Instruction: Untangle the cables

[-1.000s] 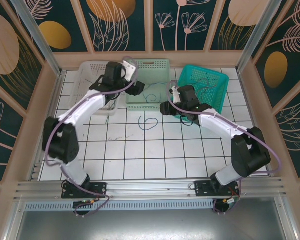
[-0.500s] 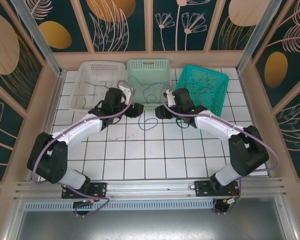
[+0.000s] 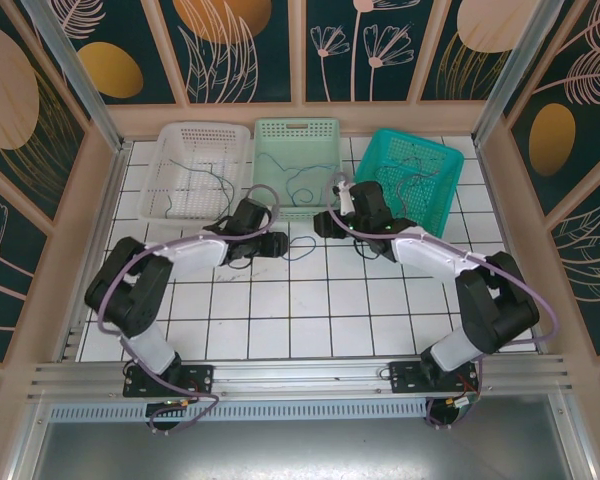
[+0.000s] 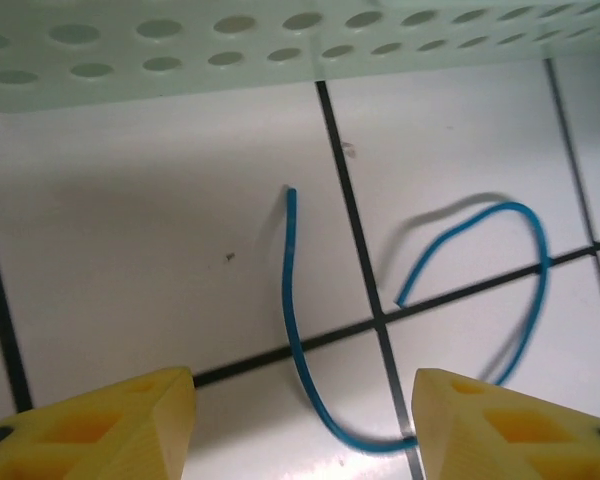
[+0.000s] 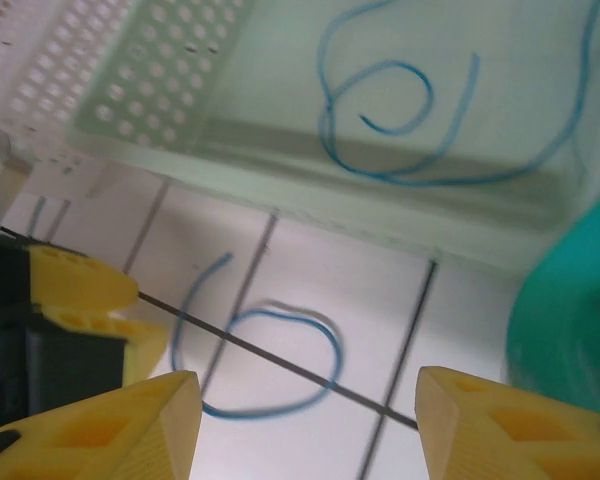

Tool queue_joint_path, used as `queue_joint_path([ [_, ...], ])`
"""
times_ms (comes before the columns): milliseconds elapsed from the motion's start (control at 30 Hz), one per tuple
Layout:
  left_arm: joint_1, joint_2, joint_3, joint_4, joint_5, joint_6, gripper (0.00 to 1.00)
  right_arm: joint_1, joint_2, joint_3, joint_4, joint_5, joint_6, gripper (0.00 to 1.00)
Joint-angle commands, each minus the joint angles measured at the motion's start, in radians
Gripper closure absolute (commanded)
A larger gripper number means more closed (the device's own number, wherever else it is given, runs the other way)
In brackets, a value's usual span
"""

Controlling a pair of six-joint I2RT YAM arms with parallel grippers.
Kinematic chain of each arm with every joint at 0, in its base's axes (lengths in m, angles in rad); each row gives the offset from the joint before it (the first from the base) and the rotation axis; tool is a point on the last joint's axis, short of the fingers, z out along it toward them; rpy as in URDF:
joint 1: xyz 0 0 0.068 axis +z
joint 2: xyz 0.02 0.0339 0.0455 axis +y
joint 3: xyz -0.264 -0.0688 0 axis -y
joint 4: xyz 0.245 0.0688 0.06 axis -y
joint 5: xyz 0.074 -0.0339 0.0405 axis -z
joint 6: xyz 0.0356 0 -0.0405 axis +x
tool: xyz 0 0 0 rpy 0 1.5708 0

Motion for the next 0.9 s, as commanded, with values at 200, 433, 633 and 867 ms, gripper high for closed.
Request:
queue_joint_path([
  [200,-0.023,0.123,0.131,-0.087,-0.091,0.008,0.47,-0.027,-0.106,-0.099,-0.084,0.038,0.022,0.40],
  [433,-0.044,0.152,0.127,-0.089,-0.133,0.017,0.61,-0.027,-0.190,-0.115,-0.079,0.045,0.033,0.39],
  [633,-0.076,0.204,0.157,-0.135,-0.197,0.072,0.78,-0.040,-0.259,-0.124,-0.103,0.073,0.025,0.36],
  [867,-0.094,0.225,0.144,-0.124,-0.181,0.088,0.94,-0.071,-0.328,-0.158,-0.121,0.086,0.031,0.35],
])
